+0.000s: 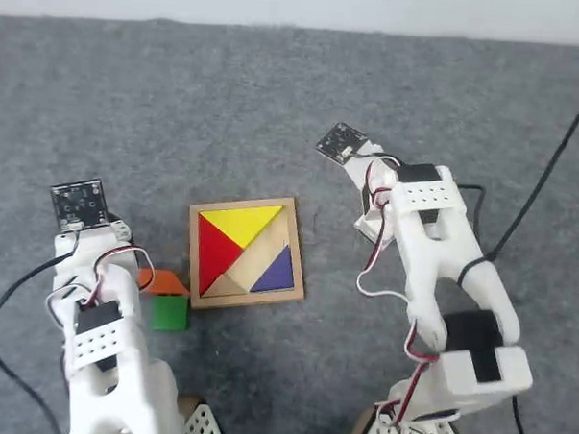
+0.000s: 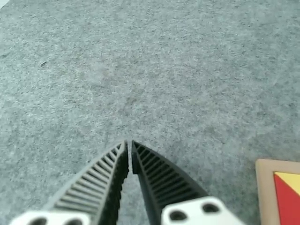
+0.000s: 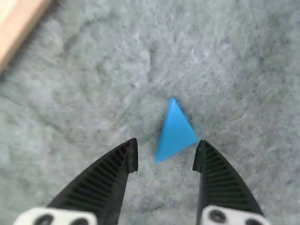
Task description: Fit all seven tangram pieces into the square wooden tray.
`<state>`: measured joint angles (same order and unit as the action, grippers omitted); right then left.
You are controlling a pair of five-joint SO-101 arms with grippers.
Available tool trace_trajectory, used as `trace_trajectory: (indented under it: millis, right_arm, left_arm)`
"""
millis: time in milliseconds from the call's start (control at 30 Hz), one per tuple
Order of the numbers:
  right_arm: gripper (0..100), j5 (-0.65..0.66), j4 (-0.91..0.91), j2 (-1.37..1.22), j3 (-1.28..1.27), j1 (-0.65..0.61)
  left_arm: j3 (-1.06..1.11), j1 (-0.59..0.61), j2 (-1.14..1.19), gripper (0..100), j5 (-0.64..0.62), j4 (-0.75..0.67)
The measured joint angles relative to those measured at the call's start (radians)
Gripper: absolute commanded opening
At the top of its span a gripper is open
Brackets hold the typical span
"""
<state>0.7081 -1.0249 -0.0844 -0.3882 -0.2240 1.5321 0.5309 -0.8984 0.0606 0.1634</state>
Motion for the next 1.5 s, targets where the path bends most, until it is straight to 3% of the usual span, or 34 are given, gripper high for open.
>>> trace_trajectory:
  millis: [467,633,967,1167,1267,1400,1500]
  right_arm:
    - [20.9,0.035,0.091,-0.066,0.000,0.035]
    - [20.8,-0.014,0.098,-0.069,0.000,0.041]
    - [20.8,-0.060,0.098,-0.069,0.000,0.040]
    - [20.8,-0.060,0.098,-0.069,0.000,0.040]
    - [15.2,-0.060,0.098,-0.069,0.000,0.040]
    - [1.4,-0.060,0.098,-0.069,0.000,0.040]
    - [2.1,-0.080,0.101,-0.069,0.000,0.040]
  left_arm:
    - [0.000,0.000,0.000,1,0.000,0.000]
    - [-0.003,0.000,0.000,1,0.000,0.018]
    - [-0.183,-0.012,0.000,7,0.051,0.425]
    - [-0.212,-0.012,0.000,15,0.058,0.585]
    - [-0.212,-0.012,0.000,15,0.063,0.663]
    - [-0.212,-0.034,0.000,16,0.222,0.781]
    - [-0.212,-0.071,0.000,17,0.287,0.861]
